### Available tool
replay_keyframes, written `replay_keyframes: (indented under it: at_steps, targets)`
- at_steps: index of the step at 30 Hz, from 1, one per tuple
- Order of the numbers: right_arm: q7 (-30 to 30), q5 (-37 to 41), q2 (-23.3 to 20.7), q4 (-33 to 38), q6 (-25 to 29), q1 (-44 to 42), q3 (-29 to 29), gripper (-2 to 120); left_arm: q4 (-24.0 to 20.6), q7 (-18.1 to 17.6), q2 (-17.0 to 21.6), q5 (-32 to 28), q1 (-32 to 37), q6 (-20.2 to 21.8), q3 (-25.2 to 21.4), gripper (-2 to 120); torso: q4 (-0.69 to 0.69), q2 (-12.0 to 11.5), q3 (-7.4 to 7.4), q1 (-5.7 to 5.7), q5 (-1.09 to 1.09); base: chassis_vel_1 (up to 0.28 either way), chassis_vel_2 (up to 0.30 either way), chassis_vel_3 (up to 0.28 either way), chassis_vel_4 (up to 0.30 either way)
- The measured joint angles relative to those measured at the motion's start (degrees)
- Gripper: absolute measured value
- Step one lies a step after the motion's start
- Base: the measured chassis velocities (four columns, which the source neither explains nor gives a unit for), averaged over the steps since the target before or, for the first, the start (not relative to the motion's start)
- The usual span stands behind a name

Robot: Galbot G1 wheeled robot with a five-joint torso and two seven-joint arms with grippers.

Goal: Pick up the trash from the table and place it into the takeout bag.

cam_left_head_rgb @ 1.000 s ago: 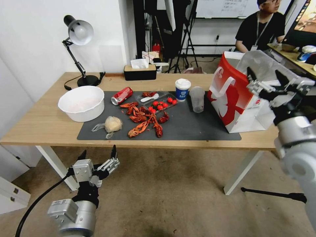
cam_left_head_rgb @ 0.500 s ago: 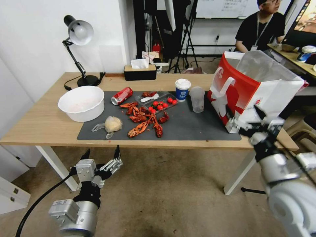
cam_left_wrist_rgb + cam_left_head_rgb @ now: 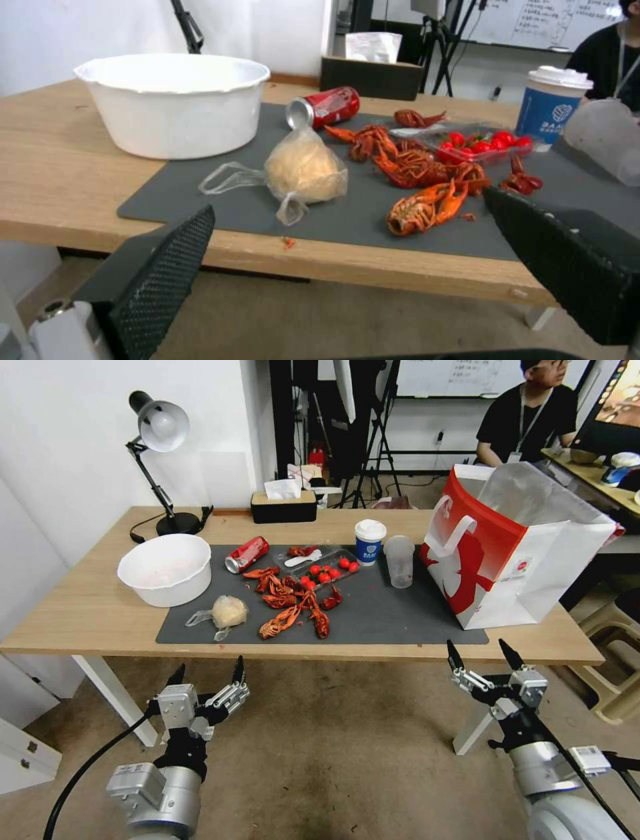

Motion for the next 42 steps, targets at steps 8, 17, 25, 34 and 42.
replay_keyframes:
  at_steps: [8, 17, 25, 34, 42]
  targets:
    - [-0.96, -0.42, 1.03, -2.94, 2.08, -0.68, -1.07, 100, 0.89, -0.02, -0.43, 0.29, -0.12, -0.9, 0.16, 100, 0.0, -0.01, 0.0, 0.0, 0.0, 0.0, 0.0, 0.0, 0.0]
    - [-1.21, -2.45, 1.63, -4.53, 2.6, -1.05, -2.63, 100, 1.34, -0.1, 0.21, 0.14, 0.05, -0.95, -0.05, 100, -0.01, 0.0, 0.0, 0.01, 0.0, 0.0, 0.0, 0.0, 0.0]
    - [-1.18, -2.55, 1.43, -4.47, 1.15, 0.53, -2.63, 100, 1.44, -0.09, -0.05, 0.01, -0.12, -1.25, 0.13, 100, -0.01, 0.0, 0.0, 0.0, 0.0, 0.0, 0.0, 0.0, 0.0]
    - [1.29, -3.69, 0.96, -2.69, -5.56, 7.45, -4.97, 100, 1.15, -0.19, 0.05, -0.2, 0.05, -1.38, -0.09, 100, -0.01, 0.0, 0.01, 0.0, 0.0, 0.0, 0.0, 0.0, 0.0]
    - [5.66, -3.18, -0.15, -0.81, -17.16, 15.89, -9.0, 100, 1.08, -0.23, -0.16, -0.23, 0.27, -1.43, 0.02, 100, 0.0, -0.01, 0.01, 0.01, 0.0, 0.0, 0.0, 0.0, 0.0]
